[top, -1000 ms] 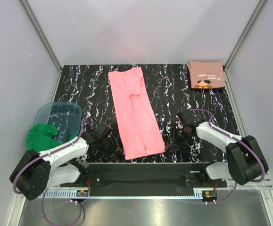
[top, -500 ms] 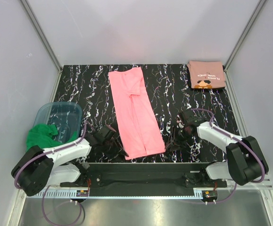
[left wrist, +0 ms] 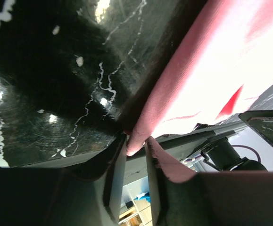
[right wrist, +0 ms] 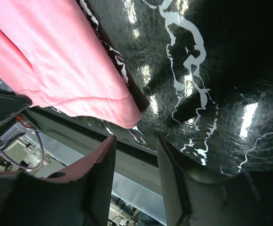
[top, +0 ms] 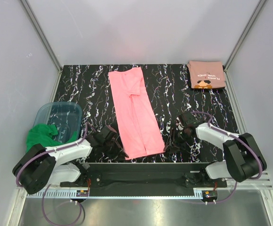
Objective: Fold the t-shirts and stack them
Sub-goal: Fold the tshirt
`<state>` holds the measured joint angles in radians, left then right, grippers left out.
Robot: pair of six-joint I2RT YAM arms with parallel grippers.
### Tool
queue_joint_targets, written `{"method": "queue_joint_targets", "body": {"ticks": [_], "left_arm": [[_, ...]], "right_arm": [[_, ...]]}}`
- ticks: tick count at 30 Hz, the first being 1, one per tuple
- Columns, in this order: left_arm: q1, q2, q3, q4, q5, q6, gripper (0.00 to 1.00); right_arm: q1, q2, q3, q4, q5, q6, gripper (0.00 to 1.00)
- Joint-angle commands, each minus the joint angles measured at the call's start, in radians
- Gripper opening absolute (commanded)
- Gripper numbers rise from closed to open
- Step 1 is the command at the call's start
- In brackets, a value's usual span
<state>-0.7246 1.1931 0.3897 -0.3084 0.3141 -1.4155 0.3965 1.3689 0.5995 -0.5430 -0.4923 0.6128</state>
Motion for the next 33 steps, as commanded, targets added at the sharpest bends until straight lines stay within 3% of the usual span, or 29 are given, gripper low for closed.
{"method": "queue_joint_targets", "body": {"ticks": [1, 13, 26, 33], "left_arm": [[-0.004, 0.002, -0.023, -0.017, -0.036, 0.006, 0.27], [-0.004, 0.01, -0.041, -0.017, -0.029, 0.012, 0.17], [-0.002, 0.019, -0.017, -0.029, -0.035, 0.032, 0.16], [-0.002, 0.016, -0.015, -0.034, -0.036, 0.033, 0.16]], "right_arm": [[-0.005, 0.019, 0.009, 0.043, -0.031, 0.007, 0.49], [-0.005, 0.067, -0.004, 0.095, -0.031, 0.007, 0.5], [-0.005, 0.159, 0.043, 0.106, 0.026, -0.012, 0.51], [-0.005, 0.157, 0.106, 0.0, 0.148, -0.05, 0.51]]}}
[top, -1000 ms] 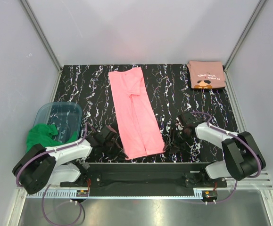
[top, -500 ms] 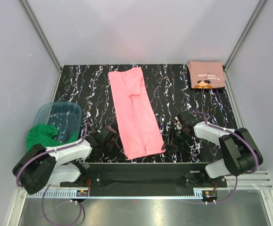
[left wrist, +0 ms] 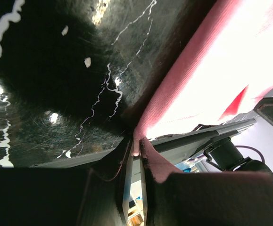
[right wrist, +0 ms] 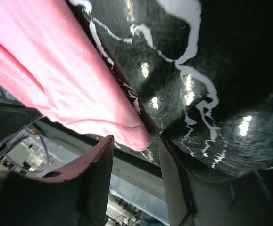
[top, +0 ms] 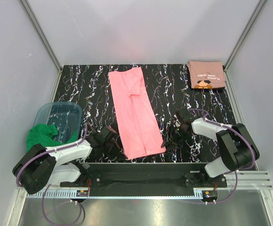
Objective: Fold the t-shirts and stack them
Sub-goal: Fold the tshirt
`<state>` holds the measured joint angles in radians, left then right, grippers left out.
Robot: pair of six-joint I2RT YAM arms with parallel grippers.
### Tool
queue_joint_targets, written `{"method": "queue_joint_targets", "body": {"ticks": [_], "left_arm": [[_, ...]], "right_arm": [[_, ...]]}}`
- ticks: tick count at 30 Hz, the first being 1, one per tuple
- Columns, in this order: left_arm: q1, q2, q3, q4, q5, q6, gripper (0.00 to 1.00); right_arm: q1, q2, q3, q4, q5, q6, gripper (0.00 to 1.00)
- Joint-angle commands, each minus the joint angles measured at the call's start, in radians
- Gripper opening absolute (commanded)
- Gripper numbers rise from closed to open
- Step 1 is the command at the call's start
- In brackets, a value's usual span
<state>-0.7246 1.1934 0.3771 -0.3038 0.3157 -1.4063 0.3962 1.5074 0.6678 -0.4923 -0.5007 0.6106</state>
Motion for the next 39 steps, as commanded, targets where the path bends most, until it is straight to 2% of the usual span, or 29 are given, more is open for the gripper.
{"method": "queue_joint_targets", "body": {"ticks": [1, 4, 11, 15, 19, 22, 25, 26, 28, 29, 39], "left_arm": [[-0.002, 0.017, -0.001, -0.038, -0.038, 0.027, 0.16], [-0.001, 0.02, 0.003, -0.041, -0.038, 0.03, 0.16], [-0.002, 0.025, 0.003, -0.038, -0.041, 0.029, 0.16], [-0.002, 0.023, 0.002, -0.04, -0.041, 0.029, 0.15], [-0.001, 0.02, 0.002, -0.043, -0.046, 0.029, 0.15], [-0.002, 0.017, 0.011, -0.05, -0.056, 0.041, 0.13], [-0.002, 0.018, 0.031, -0.08, -0.069, 0.069, 0.09], [-0.002, 0.017, 0.036, -0.084, -0.075, 0.076, 0.07], [-0.002, 0.017, 0.045, -0.1, -0.079, 0.102, 0.02], [-0.004, 0.015, 0.048, -0.116, -0.084, 0.115, 0.0], [-0.062, -0.057, 0.166, -0.297, -0.164, 0.207, 0.0]], "right_arm": [[-0.005, 0.016, 0.044, -0.064, 0.174, -0.057, 0.5], [-0.005, 0.001, 0.035, -0.046, 0.163, -0.049, 0.5], [-0.005, 0.04, -0.037, 0.084, 0.015, 0.0, 0.48], [-0.003, 0.039, -0.045, 0.087, -0.007, -0.002, 0.47], [-0.003, 0.04, -0.039, 0.089, -0.007, -0.006, 0.41], [-0.002, 0.036, -0.045, 0.095, -0.022, -0.008, 0.3], [-0.002, 0.027, -0.053, 0.095, -0.032, -0.003, 0.15], [0.001, 0.025, -0.059, 0.098, -0.033, -0.003, 0.06], [0.007, 0.02, -0.063, 0.103, -0.035, 0.009, 0.0], [0.015, 0.022, -0.068, 0.104, -0.039, 0.018, 0.0], [0.098, -0.087, -0.056, 0.093, -0.062, 0.178, 0.0]]}}
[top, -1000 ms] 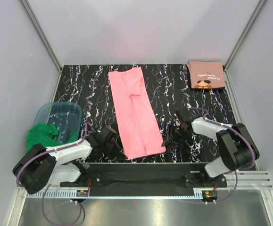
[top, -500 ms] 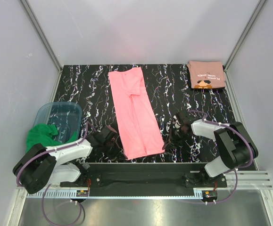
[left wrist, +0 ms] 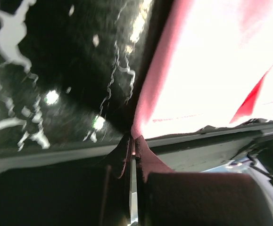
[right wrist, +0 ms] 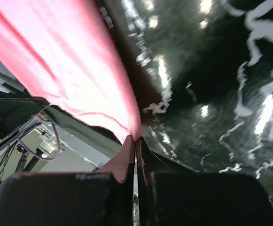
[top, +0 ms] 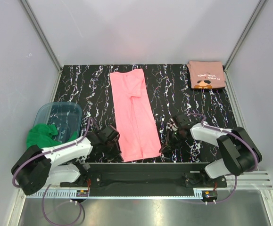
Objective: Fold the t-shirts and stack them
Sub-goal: Fold the tshirt
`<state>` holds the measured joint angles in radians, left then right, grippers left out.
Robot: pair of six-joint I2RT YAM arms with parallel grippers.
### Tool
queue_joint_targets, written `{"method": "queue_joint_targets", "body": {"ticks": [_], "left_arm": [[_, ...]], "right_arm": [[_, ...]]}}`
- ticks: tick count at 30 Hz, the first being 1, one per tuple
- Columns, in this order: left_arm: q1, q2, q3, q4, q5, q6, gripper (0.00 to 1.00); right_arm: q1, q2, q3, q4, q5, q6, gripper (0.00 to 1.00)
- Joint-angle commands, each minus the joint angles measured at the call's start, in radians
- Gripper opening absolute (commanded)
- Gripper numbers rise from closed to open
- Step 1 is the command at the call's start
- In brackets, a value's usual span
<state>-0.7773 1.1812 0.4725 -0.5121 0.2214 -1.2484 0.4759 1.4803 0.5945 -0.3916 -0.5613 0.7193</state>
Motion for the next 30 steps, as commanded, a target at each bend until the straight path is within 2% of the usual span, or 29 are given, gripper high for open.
{"method": "queue_joint_targets", "body": {"ticks": [1, 6, 9, 17, 23, 30], "left_arm": [[-0.008, -0.055, 0.087, -0.117, -0.077, 0.061, 0.0], [0.025, -0.048, 0.239, -0.203, -0.137, 0.124, 0.03], [0.104, 0.011, 0.349, -0.249, -0.148, 0.207, 0.04], [0.344, 0.246, 0.577, -0.201, -0.067, 0.395, 0.04], [0.44, 0.435, 0.767, -0.197, -0.028, 0.486, 0.0], [0.536, 0.54, 0.87, -0.169, 0.022, 0.52, 0.0]], "right_arm": [[0.017, -0.086, 0.03, -0.015, 0.0, 0.084, 0.0], [0.01, -0.052, 0.226, -0.134, 0.05, 0.031, 0.0], [-0.017, 0.041, 0.37, -0.208, 0.064, -0.055, 0.0], [-0.094, 0.302, 0.742, -0.323, 0.078, -0.195, 0.0], [-0.117, 0.514, 1.011, -0.378, 0.064, -0.259, 0.0], [-0.132, 0.711, 1.261, -0.443, 0.026, -0.284, 0.0]]}}
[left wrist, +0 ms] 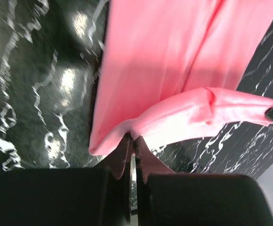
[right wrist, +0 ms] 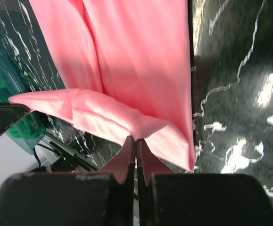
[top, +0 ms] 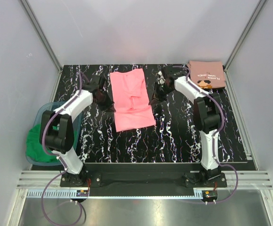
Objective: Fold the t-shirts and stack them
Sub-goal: Fold the tshirt
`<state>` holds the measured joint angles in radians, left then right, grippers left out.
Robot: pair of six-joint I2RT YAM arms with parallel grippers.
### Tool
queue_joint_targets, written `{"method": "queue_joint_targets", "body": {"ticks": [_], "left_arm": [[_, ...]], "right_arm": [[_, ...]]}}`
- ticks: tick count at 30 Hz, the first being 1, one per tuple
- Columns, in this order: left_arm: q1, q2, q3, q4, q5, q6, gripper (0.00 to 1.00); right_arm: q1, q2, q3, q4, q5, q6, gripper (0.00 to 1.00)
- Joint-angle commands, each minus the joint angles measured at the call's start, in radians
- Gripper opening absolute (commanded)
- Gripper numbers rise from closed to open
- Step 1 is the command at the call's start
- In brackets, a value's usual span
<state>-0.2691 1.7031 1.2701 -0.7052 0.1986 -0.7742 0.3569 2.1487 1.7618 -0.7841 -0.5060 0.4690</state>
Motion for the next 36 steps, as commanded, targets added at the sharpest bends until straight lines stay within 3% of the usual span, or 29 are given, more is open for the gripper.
{"method": "queue_joint_targets", "body": {"ticks": [1, 10, 32, 36], "left_arm": [[0.034, 0.038, 0.081, 0.026, 0.048, 0.047, 0.0], [0.07, 0.145, 0.167, 0.044, 0.091, 0.044, 0.0], [0.103, 0.24, 0.224, 0.085, 0.11, 0.012, 0.04], [0.107, 0.262, 0.229, 0.087, 0.114, 0.01, 0.14]], "right_arm": [[-0.016, 0.057, 0.114, -0.052, -0.031, -0.032, 0.0], [-0.032, 0.197, 0.297, -0.083, -0.071, -0.029, 0.0], [-0.055, 0.315, 0.424, -0.06, -0.143, -0.013, 0.02], [-0.061, 0.323, 0.435, -0.053, -0.146, -0.003, 0.04]]}}
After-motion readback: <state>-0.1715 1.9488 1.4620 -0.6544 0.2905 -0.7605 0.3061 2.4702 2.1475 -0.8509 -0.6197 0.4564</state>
